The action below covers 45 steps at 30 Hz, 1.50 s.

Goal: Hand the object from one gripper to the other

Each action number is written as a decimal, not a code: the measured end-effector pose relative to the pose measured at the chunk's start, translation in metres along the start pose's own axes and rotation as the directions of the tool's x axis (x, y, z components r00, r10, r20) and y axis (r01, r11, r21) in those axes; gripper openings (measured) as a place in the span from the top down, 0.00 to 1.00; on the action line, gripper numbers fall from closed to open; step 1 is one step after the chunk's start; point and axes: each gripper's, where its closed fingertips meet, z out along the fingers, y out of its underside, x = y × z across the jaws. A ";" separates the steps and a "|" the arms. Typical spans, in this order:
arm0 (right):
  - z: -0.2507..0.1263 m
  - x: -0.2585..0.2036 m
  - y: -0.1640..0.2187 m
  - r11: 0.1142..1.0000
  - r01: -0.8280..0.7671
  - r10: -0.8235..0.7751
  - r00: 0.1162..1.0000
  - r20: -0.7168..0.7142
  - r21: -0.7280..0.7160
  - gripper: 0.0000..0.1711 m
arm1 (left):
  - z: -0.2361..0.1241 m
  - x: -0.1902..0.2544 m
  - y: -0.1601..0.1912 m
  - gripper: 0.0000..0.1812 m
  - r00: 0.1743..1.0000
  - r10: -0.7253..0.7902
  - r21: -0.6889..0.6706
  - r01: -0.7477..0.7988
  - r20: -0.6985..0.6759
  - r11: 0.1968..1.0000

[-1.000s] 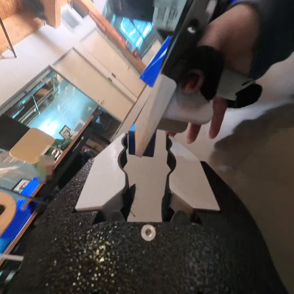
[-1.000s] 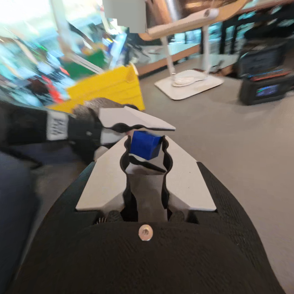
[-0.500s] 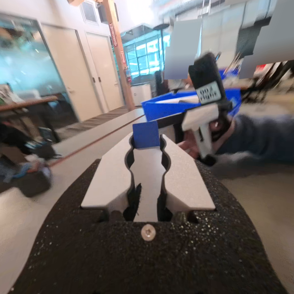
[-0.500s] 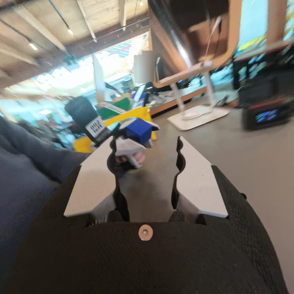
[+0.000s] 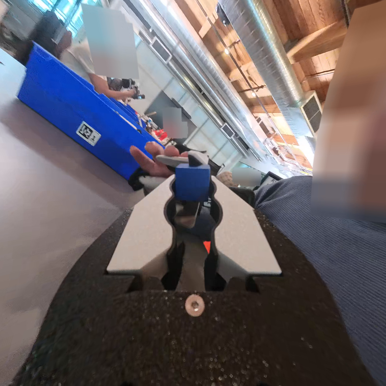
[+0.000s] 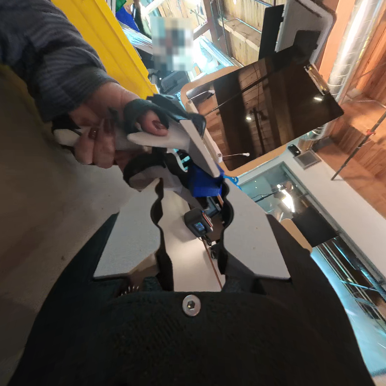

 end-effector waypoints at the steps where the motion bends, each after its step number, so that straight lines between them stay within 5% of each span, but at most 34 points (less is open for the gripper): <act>1: -0.002 0.004 0.000 1.000 -0.012 0.012 1.000 -0.009 0.003 0.77 | 0.000 0.000 0.003 0.86 1.000 -0.016 -0.017 0.016 -0.005 1.000; 6: -0.002 0.010 -0.001 0.980 -0.196 0.196 0.980 0.032 0.020 0.84 | -0.001 0.003 -0.003 0.83 1.000 0.005 0.025 -0.004 -0.024 1.000; 8: -0.004 0.021 0.001 0.935 -0.354 0.353 0.935 0.037 0.028 0.84 | -0.004 0.001 -0.013 0.62 0.998 0.069 0.077 -0.070 0.013 0.995; 10: -0.007 0.036 0.007 0.842 -0.540 0.538 0.841 0.045 0.020 0.84 | -0.011 -0.013 -0.022 0.55 0.953 0.247 0.082 -0.264 0.174 0.961; 12: -0.009 0.052 0.016 0.706 -0.708 0.708 0.706 0.031 -0.012 0.84 | -0.026 -0.030 -0.032 0.55 0.762 0.501 -0.015 -0.544 0.410 0.839; 15: -0.017 0.065 0.022 0.537 -0.831 0.841 0.541 0.019 -0.145 0.84 | -0.048 -0.040 -0.052 0.56 0.306 0.711 -0.255 -0.785 0.633 0.565; 17: -0.034 0.073 0.028 0.503 -0.815 0.840 0.539 -0.059 -0.288 0.84 | -0.059 -0.049 -0.058 0.59 0.019 0.751 -0.448 -0.792 0.660 0.414; 19: -0.062 0.086 0.039 0.503 -0.757 0.772 0.611 -0.178 -0.416 0.84 | -0.056 -0.056 -0.053 0.61 -0.103 0.792 -0.566 -0.755 0.602 0.331; 23: -0.145 0.122 0.066 0.435 -0.607 0.481 0.781 -0.398 -0.665 0.84 | -0.035 -0.054 -0.033 0.64 -0.125 0.867 -0.607 -0.761 0.482 0.228; 29: -0.245 0.132 0.112 0.063 -0.598 0.265 0.782 -0.564 -0.799 0.83 | -0.028 -0.057 -0.023 0.66 -0.141 0.898 -0.639 -0.748 0.416 0.179; 33: -0.267 0.135 0.137 -0.037 -0.557 0.143 0.819 -0.556 -0.830 0.83 | -0.029 -0.060 -0.022 0.66 -0.126 0.899 -0.640 -0.743 0.420 0.195; 36: -0.259 0.137 0.141 -0.023 -0.562 0.131 0.819 -0.559 -0.827 0.82 | -0.030 -0.061 -0.023 0.66 -0.114 0.896 -0.636 -0.743 0.429 0.210; 38: -0.234 0.138 0.136 0.064 -0.569 0.174 0.815 -0.553 -0.820 0.82 | -0.031 -0.061 -0.024 0.67 -0.109 0.893 -0.631 -0.745 0.436 0.217; 42: -0.132 0.140 0.112 0.423 -0.608 0.344 0.793 -0.502 -0.672 0.84 | -0.032 -0.059 -0.026 0.69 -0.096 0.888 -0.617 -0.753 0.449 0.230; 45: -0.053 0.136 0.092 0.661 -0.640 0.455 0.757 -0.468 -0.392 0.83 | -0.033 -0.059 -0.027 0.69 -0.092 0.884 -0.613 -0.753 0.458 0.239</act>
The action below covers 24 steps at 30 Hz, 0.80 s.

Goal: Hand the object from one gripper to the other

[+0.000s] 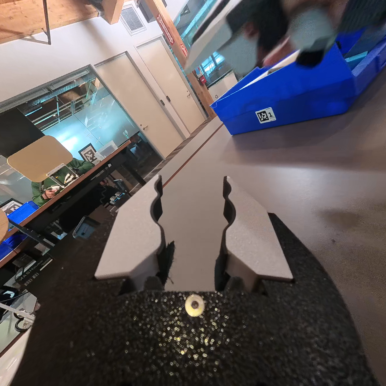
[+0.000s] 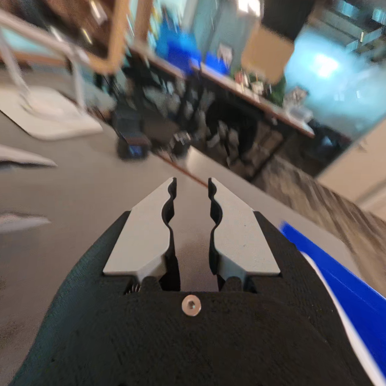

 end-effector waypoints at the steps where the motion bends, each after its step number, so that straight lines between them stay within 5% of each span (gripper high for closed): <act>1: 0.011 -0.019 -0.007 0.994 -0.035 0.030 0.998 0.048 0.102 0.83 | 0.000 0.000 0.000 0.69 1.000 -0.004 0.000 0.004 0.000 1.000; 5: 0.036 -0.062 0.015 0.967 -0.059 0.046 0.997 0.060 0.249 0.83 | -0.001 -0.003 0.001 0.71 1.000 -0.024 -0.001 0.024 0.007 1.000; 10: 0.041 -0.076 0.047 0.961 0.193 -0.182 0.981 -0.069 0.199 0.86 | -0.001 -0.006 0.003 0.73 0.998 -0.059 0.001 0.059 0.009 0.998; 18: 0.042 -0.086 0.048 0.941 0.273 -0.266 0.962 -0.062 0.201 0.87 | -0.002 -0.010 0.001 0.75 0.997 -0.071 0.004 0.071 0.024 0.997; 24: 0.042 -0.082 0.049 0.949 0.248 -0.240 0.969 -0.063 0.194 0.87 | -0.031 -0.036 -0.052 0.75 0.992 -0.088 -0.007 0.089 0.092 0.996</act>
